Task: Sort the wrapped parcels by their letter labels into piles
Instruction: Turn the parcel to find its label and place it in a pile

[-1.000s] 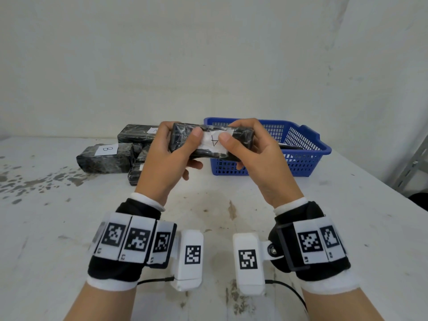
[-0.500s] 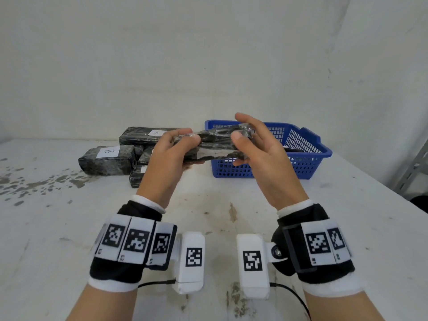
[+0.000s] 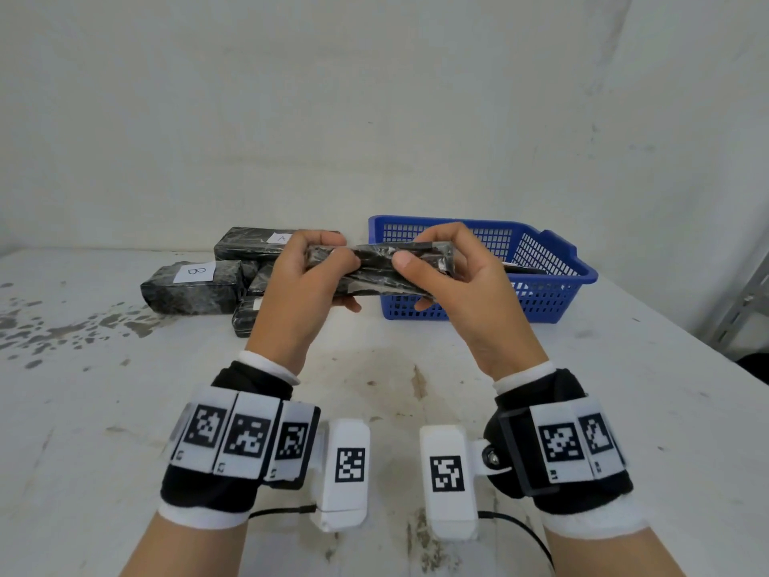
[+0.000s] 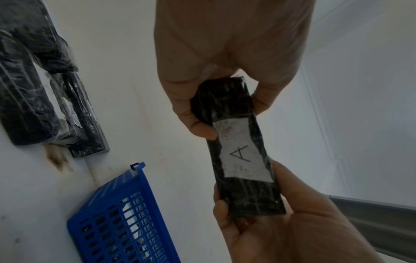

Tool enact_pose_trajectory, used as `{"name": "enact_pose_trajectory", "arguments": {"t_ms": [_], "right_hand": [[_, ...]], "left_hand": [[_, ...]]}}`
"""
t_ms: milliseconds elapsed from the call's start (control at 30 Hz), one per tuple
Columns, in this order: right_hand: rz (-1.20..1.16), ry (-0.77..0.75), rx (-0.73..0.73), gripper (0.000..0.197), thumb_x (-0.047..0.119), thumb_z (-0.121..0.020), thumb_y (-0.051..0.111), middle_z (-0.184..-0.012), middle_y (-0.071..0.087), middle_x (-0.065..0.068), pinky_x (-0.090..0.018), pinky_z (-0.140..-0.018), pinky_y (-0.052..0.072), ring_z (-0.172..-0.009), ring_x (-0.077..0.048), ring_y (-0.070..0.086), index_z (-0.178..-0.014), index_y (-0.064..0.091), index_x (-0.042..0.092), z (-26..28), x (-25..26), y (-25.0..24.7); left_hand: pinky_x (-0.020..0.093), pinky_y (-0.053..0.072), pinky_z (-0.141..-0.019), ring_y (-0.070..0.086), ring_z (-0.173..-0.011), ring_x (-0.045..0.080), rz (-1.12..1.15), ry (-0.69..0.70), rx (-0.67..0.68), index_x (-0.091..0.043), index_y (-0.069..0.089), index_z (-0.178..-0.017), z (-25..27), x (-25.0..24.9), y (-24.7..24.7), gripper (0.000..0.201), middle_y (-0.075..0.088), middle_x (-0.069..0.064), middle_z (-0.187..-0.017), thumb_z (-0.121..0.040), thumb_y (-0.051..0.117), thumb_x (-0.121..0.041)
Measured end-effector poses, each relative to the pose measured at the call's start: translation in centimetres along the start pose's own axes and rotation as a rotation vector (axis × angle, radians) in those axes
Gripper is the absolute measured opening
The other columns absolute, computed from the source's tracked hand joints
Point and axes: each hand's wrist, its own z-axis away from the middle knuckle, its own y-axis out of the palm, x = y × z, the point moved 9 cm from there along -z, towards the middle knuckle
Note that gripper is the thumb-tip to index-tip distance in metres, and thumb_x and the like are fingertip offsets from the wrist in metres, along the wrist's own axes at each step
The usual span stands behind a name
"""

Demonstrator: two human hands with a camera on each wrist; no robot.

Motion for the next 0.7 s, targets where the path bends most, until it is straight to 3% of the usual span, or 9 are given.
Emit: {"name": "enact_pose_trajectory", "arguments": {"t_ms": [100, 167, 233, 333, 467, 533, 600, 700], "right_hand": [[-0.003, -0.006, -0.021, 0.017, 0.022, -0.087, 0.075, -0.098, 0.072, -0.009, -0.029, -0.065, 0.058, -0.083, -0.016, 0.07, -0.096, 0.061, 0.02, 0.0, 0.2, -0.1], [-0.059, 0.014, -0.065, 0.015, 0.021, -0.089, 0.073, -0.096, 0.072, -0.008, -0.031, -0.061, 0.059, -0.082, -0.019, 0.071, -0.095, 0.06, 0.017, 0.0, 0.1, -0.6], [-0.122, 0.064, -0.091, 0.014, 0.022, -0.091, 0.071, -0.098, 0.073, -0.011, -0.038, -0.063, 0.062, -0.083, -0.025, 0.074, -0.093, 0.058, 0.017, -0.1, -0.4, -0.9], [-0.054, 0.072, -0.05, 0.014, 0.029, -0.09, 0.071, -0.098, 0.075, -0.011, -0.042, -0.073, 0.063, -0.087, -0.023, 0.075, -0.096, 0.062, 0.02, -0.1, -0.6, -0.7], [0.073, 0.034, 0.008, 0.006, 0.026, -0.093, 0.067, -0.077, 0.073, 0.005, -0.021, -0.061, 0.055, -0.073, -0.008, 0.069, -0.098, 0.069, 0.026, 0.1, -0.1, -0.2], [0.166, -0.01, 0.005, 0.01, 0.026, -0.095, 0.065, -0.085, 0.073, 0.009, -0.013, -0.064, 0.051, -0.076, 0.001, 0.066, -0.101, 0.073, 0.025, 0.1, 0.2, -0.1], [0.178, -0.072, -0.022, 0.018, 0.027, -0.098, 0.061, -0.098, 0.073, 0.01, -0.012, -0.07, 0.049, -0.084, 0.005, 0.065, -0.111, 0.073, 0.022, 0.1, 0.9, 0.0], [-0.019, -0.085, -0.005, 0.024, 0.023, -0.099, 0.056, -0.083, 0.069, 0.021, -0.009, -0.059, 0.046, -0.064, 0.005, 0.061, -0.121, 0.066, 0.022, 0.5, 1.9, 0.4]], "left_hand": [[0.032, 0.053, -0.064, 0.065, -0.079, 0.022, 0.065, 0.002, 0.026, -0.014, 0.048, -0.11, 0.1, 0.0, 0.2, 0.038, 0.067, 0.009, -0.093, -0.078, 0.069, -0.013], [0.041, 0.051, -0.081, 0.066, -0.079, 0.019, 0.104, 0.007, 0.027, -0.011, 0.045, -0.122, 0.1, -0.3, 0.3, 0.062, 0.072, 0.001, -0.09, -0.066, 0.072, -0.02], [0.054, 0.046, -0.094, 0.068, -0.086, 0.019, 0.05, 0.037, 0.026, -0.004, 0.048, -0.13, 0.3, -0.7, 0.4, 0.073, 0.073, 0.001, -0.098, -0.065, 0.075, -0.023], [0.057, 0.046, -0.096, 0.068, -0.09, 0.018, -0.024, 0.085, 0.007, -0.007, 0.055, -0.129, 0.7, -1.2, 0.3, 0.059, 0.072, 0.008, -0.108, -0.074, 0.07, -0.026], [0.055, 0.051, -0.089, 0.067, -0.09, 0.019, -0.096, 0.153, 0.037, -0.019, 0.058, -0.128, 1.0, -2.0, 0.6, 0.05, 0.069, 0.016, -0.111, -0.079, 0.068, -0.028], [0.049, 0.055, -0.085, 0.069, -0.092, 0.014, -0.113, 0.195, 0.042, -0.023, 0.057, -0.128, 0.9, -2.1, 0.5, 0.046, 0.068, 0.013, -0.112, -0.084, 0.071, -0.019], [0.041, 0.059, -0.082, 0.07, -0.096, 0.015, -0.12, 0.228, 0.053, -0.025, 0.057, -0.128, 0.7, -2.1, 0.5, 0.045, 0.066, 0.005, -0.117, -0.088, 0.068, -0.007], [0.038, 0.056, -0.091, 0.062, -0.115, 0.023, -0.173, 0.296, 0.093, -0.03, 0.06, -0.123, 0.8, -2.2, 1.0, 0.048, 0.064, -0.003, -0.123, -0.085, 0.069, -0.001]]}}
